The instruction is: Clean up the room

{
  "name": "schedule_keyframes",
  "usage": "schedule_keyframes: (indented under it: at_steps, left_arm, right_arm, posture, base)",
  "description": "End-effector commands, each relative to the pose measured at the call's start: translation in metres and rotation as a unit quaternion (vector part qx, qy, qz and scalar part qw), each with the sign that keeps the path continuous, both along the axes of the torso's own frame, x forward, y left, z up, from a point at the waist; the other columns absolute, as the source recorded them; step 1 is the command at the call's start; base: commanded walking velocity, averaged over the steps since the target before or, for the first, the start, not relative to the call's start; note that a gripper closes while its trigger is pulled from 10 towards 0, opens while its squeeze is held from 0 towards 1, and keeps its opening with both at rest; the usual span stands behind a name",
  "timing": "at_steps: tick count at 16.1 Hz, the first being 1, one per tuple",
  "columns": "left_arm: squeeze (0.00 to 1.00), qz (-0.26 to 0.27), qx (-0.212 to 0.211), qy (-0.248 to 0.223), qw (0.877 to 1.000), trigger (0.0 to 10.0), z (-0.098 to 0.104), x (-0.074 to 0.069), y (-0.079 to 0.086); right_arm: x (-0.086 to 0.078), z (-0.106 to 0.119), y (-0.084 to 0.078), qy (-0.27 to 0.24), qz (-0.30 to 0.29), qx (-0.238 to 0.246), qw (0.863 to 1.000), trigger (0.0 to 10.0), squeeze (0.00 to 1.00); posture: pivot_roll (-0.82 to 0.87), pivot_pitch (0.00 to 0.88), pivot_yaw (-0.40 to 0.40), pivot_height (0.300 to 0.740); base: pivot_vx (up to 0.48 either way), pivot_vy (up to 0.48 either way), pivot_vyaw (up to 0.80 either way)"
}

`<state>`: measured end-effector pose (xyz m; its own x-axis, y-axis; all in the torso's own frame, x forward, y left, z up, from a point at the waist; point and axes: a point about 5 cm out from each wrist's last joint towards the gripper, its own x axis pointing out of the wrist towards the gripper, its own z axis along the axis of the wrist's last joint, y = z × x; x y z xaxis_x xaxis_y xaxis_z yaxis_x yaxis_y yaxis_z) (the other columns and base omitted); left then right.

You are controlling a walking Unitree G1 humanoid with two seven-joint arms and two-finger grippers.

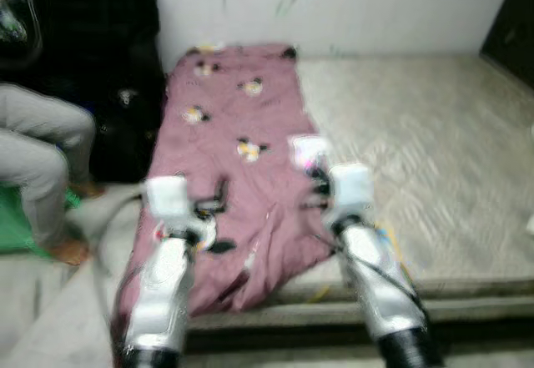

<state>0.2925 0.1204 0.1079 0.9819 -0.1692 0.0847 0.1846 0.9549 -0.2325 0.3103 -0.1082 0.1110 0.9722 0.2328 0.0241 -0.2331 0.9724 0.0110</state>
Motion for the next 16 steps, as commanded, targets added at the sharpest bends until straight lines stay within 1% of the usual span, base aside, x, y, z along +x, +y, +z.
schedule_keyframes:
  at_steps: [1,3,6,10,13,16]
  left_arm:
    - [0.0,0.015,0.01,-0.006,1.0,10.0,0.003,0.0,0.009]
    - [0.0,0.023,0.02,-0.001,1.0,10.0,0.0,-0.005,0.018]
    - [0.0,0.035,0.015,0.013,0.999,10.0,-0.005,-0.007,0.024]
    - [0.0,0.033,0.018,0.011,0.999,10.0,-0.003,-0.006,0.023]
    - [0.0,0.039,0.02,0.011,0.999,10.0,-0.002,-0.006,0.026]
    - [0.0,0.034,0.019,0.012,0.999,10.0,-0.002,-0.005,0.024]
  right_arm:
    - [0.001,0.009,0.01,-0.02,0.02,0.008,1.0,10.0,0.0]
    - [-0.001,0.01,0.014,-0.029,0.035,-0.005,0.999,10.0,0.0]
    - [-0.003,0.007,0.016,-0.025,0.042,-0.009,0.999,10.0,0.0]
    - [-0.002,0.011,0.018,-0.034,0.052,-0.018,0.998,10.0,0.0]
    - [-0.002,0.01,0.016,-0.032,0.05,-0.018,0.998,10.0,0.0]
    - [-0.003,0.009,0.018,-0.031,0.052,-0.017,0.998,10.0,0.0]
  posture:
    - [-0.04,0.0,0.02,0.74]
    - [-0.04,0.0,0.025,0.74]
    - [-0.04,0.0,0.015,0.74]
    - [-0.04,0.0,0.011,0.74]
    - [-0.04,0.0,0.009,0.74]
    - [-0.04,0.0,0.01,0.74]
  base:
    - [0.0,0.0,0.8]
    - [0.0,0.0,0.8]
    - [0.0,0.0,0.8]
    - [0.0,0.0,0.8]
    - [0.0,0.0,0.8]
    - [0.0,0.0,0.8]
